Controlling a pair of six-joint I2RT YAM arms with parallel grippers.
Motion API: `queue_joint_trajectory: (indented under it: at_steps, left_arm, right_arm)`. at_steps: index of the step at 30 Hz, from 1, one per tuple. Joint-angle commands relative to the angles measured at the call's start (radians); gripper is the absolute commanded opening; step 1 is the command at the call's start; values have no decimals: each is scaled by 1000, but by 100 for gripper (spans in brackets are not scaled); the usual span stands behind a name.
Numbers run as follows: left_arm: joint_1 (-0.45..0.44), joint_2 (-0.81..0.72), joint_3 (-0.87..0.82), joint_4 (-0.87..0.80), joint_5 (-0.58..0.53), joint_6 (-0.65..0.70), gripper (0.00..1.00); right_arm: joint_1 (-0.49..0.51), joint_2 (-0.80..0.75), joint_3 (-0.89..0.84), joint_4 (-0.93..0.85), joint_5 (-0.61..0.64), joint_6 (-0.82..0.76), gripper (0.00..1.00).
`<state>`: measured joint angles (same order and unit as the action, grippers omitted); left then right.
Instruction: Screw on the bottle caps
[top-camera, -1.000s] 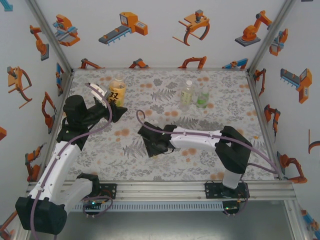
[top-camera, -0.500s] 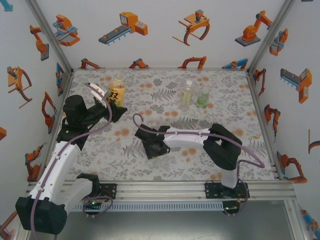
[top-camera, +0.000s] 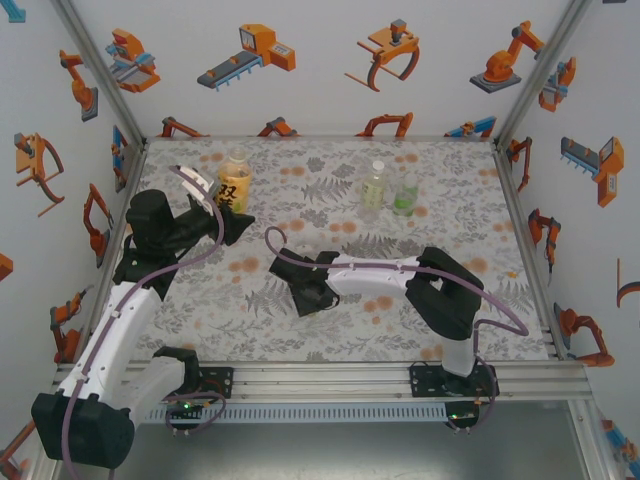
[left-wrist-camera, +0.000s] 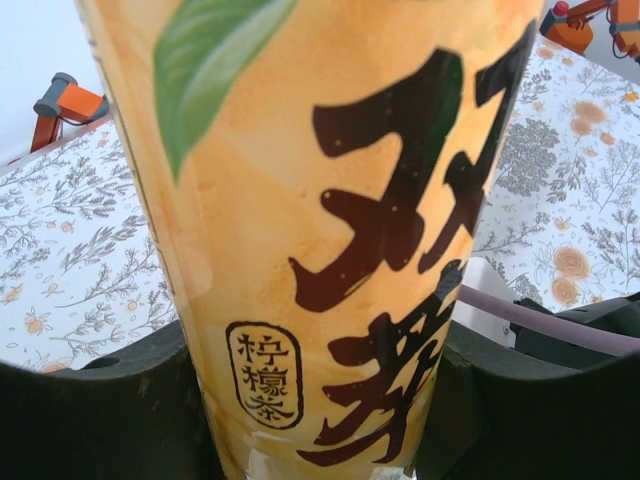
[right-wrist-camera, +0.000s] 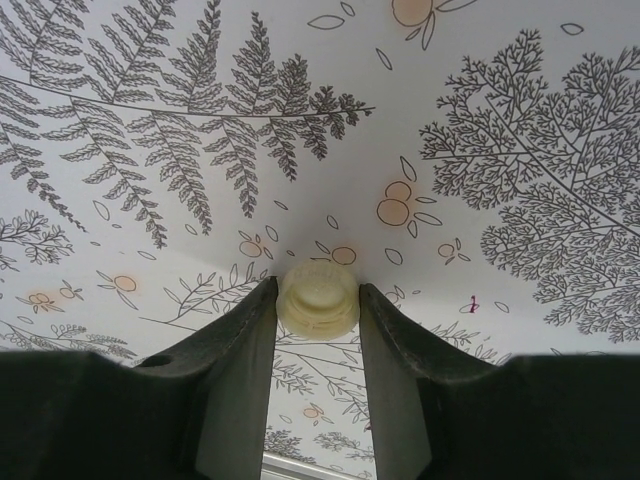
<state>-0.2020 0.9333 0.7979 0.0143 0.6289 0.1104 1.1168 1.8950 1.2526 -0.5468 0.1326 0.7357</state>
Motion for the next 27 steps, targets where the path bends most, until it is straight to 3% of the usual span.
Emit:
queue_joint_trajectory:
  at_steps: [1, 18, 27]
  left_arm:
    - [4, 1, 22, 11, 24, 9, 10]
    - [6, 16, 24, 2, 21, 14, 12]
    - [6, 35, 24, 6, 24, 11, 12]
  right_arm:
    - [-10, -43, 20, -44, 33, -12, 37]
    - [-288, -238, -214, 1, -17, -76, 37]
    - [-333, -254, -280, 37, -28, -94, 40]
